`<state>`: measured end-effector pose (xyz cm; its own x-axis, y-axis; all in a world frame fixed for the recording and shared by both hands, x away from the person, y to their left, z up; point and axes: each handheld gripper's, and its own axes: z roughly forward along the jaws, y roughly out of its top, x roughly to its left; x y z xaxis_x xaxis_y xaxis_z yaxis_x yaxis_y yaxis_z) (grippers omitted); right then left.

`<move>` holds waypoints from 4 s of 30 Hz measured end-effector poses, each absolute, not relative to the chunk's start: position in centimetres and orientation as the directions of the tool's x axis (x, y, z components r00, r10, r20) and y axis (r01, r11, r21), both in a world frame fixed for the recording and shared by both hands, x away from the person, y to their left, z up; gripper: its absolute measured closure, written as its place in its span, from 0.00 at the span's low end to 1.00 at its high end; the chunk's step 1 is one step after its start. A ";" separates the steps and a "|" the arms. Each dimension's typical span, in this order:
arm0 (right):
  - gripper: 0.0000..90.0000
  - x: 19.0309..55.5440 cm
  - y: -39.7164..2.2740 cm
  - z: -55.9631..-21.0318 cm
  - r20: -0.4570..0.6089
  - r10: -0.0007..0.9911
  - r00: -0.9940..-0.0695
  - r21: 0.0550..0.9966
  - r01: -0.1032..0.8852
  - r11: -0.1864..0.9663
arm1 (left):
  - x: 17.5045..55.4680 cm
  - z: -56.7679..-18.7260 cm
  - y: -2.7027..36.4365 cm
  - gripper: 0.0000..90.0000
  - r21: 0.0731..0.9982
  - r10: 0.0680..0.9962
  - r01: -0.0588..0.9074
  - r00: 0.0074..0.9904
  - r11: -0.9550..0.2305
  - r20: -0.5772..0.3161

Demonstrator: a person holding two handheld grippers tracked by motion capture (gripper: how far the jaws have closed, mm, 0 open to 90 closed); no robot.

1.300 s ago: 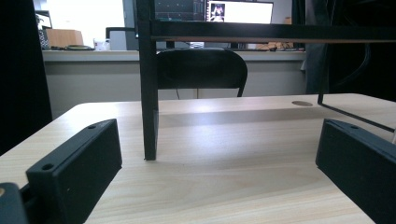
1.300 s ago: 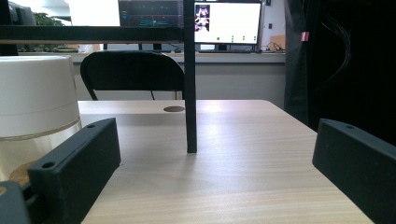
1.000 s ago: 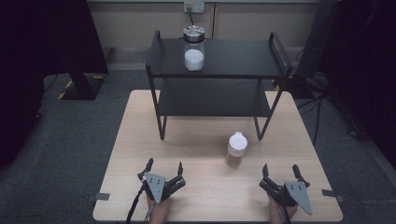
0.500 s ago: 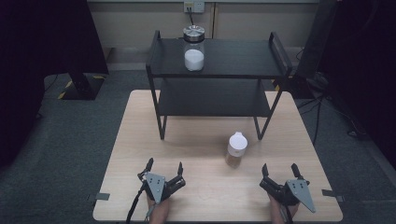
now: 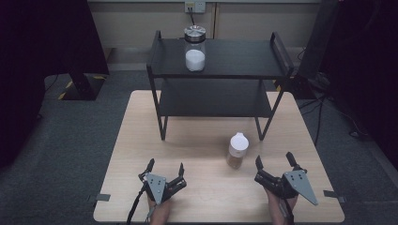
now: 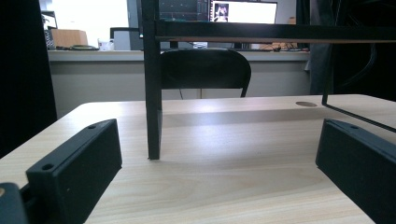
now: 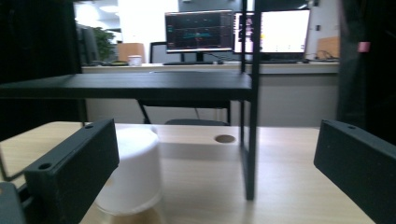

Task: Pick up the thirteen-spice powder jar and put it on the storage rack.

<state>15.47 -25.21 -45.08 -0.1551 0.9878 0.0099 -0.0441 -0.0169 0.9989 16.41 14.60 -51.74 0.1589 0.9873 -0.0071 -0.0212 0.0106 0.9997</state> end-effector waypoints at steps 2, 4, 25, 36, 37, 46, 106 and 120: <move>0.00 15.9 -24.5 -44.7 0.001 0.984 -0.177 0.999 -0.042 -0.008 | 16.4 -51.7 14.6 0.00 1.000 0.987 -0.021 0.159 0.011 -0.007; 0.00 16.5 -23.7 -44.5 -0.010 0.979 -0.203 1.000 -0.030 0.003 | 16.4 -51.7 14.6 0.00 1.000 0.987 -0.021 0.160 0.009 -0.006; 0.04 21.2 -18.5 -46.1 -0.040 0.979 -0.202 0.999 0.005 0.042 | 16.4 -51.7 14.6 0.00 1.000 0.987 -0.020 0.159 0.009 -0.006; 0.07 22.4 -17.6 -47.3 -0.055 0.987 -0.154 0.998 0.011 0.057 | 16.3 -51.7 14.6 0.00 1.000 0.988 -0.021 0.156 0.009 -0.006; 0.08 22.5 -17.5 -47.4 -0.055 0.987 -0.152 0.998 0.016 0.058 | 16.3 -51.7 14.6 0.00 1.000 0.988 -0.021 0.156 0.009 -0.006; 0.14 22.3 -17.3 -48.9 -0.050 0.989 -0.142 0.999 0.005 0.051 | 16.4 -51.7 14.7 0.00 1.000 0.987 -0.021 0.164 0.010 -0.006; 0.33 21.4 -20.5 -45.9 -0.097 0.952 -0.291 0.995 -0.001 0.101 | 16.3 -51.7 14.8 0.00 1.000 0.986 -0.020 0.166 0.009 -0.006; 0.34 21.9 -22.5 -42.4 -0.090 0.918 -0.387 0.996 -0.014 0.091 | 16.3 -51.7 14.8 0.00 1.000 0.986 -0.020 0.166 0.009 -0.005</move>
